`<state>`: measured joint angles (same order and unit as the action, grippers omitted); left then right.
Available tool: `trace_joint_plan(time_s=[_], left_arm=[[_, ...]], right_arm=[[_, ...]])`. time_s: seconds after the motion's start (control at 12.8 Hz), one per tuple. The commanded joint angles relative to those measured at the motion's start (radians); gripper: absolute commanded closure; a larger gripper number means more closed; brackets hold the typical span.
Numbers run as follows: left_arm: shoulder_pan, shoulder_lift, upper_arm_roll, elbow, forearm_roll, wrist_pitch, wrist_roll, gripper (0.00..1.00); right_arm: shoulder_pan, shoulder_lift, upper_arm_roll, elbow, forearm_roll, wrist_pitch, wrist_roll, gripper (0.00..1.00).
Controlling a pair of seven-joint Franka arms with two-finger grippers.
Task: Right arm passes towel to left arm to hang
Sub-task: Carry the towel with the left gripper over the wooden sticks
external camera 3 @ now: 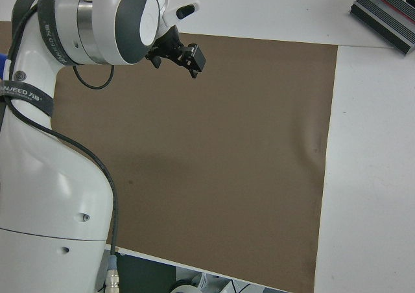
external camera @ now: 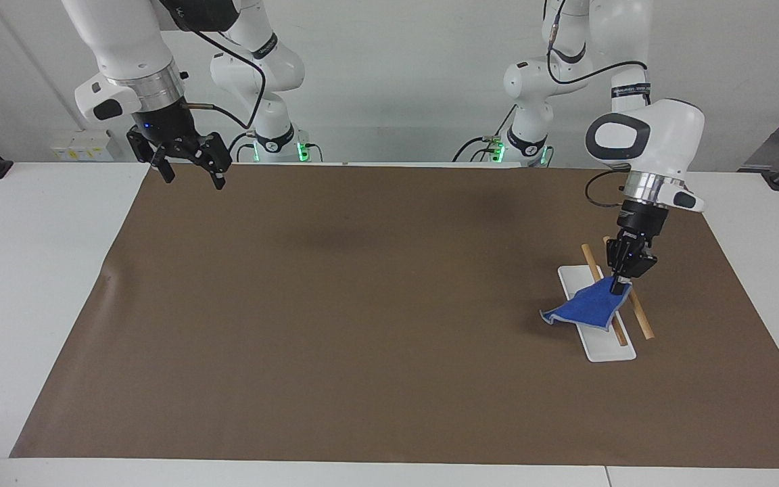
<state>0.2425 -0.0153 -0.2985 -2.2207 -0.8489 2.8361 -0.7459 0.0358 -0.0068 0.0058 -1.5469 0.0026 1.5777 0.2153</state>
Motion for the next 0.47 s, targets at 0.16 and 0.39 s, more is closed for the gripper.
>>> trace_joint_plan(time_s=[0.16, 0.39], left_arm=[[0.104, 0.017, -0.010, 0.102, -0.006, -0.132, 0.054, 1.00], [0.136, 0.031, -0.008, 0.131, 0.019, -0.168, 0.054, 1.00]], right_arm=[[-0.019, -0.029, 0.008, -0.041, -0.007, -0.007, -0.047, 0.00], [-0.019, -0.029, 0.010, -0.042, -0.006, -0.005, -0.048, 0.00]])
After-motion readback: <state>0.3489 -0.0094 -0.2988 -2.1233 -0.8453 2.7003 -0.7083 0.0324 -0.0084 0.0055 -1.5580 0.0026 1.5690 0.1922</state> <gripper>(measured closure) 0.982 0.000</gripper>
